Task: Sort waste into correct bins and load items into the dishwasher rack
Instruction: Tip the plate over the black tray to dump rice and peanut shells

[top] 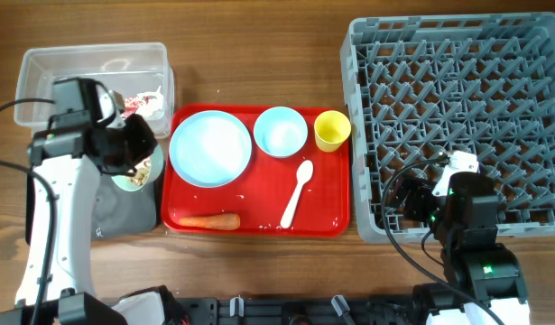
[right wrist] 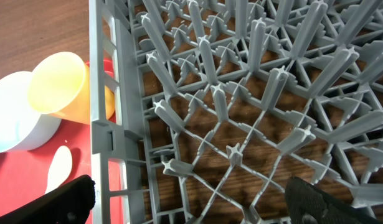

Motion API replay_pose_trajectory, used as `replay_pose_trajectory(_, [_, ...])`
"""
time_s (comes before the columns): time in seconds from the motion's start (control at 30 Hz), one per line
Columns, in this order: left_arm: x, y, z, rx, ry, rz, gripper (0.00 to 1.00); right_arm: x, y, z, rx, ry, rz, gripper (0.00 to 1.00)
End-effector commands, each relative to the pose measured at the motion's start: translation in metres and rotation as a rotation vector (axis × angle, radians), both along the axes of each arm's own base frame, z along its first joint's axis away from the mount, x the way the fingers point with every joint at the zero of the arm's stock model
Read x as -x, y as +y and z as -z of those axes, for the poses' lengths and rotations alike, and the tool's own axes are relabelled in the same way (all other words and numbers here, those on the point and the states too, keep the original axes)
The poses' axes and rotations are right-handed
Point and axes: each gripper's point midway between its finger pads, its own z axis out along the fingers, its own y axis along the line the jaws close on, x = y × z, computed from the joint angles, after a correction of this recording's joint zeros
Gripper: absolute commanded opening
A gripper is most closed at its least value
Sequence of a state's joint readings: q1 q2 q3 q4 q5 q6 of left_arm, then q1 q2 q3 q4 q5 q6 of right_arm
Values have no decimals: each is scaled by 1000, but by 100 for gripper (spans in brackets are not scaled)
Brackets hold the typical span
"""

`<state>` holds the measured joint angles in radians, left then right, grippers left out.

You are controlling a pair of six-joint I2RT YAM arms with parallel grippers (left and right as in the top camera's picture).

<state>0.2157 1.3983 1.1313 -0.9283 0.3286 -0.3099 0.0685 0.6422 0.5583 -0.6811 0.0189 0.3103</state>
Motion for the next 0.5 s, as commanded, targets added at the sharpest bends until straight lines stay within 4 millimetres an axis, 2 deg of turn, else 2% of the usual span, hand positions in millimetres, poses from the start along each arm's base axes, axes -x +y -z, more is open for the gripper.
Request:
replay_pose_trajectory(0.0, [-2,4,-25,222,-159,95,4,-2,2,-9,-15,-21,-1,100])
replay_pose_trajectory(0.13, [0,33,-13,360,-202,0,4,-2,2,-9,-15,-21,-1,100])
replay_pose_trajectory(0.27, [0,45,10,531,-259,-45,4,-2,2,-9,-15,-21,-1,100])
replay_pose_trajectory(0.47, [4,55,25,851,-385,-67,4,-4,2,-10,-16,-29,-2,100])
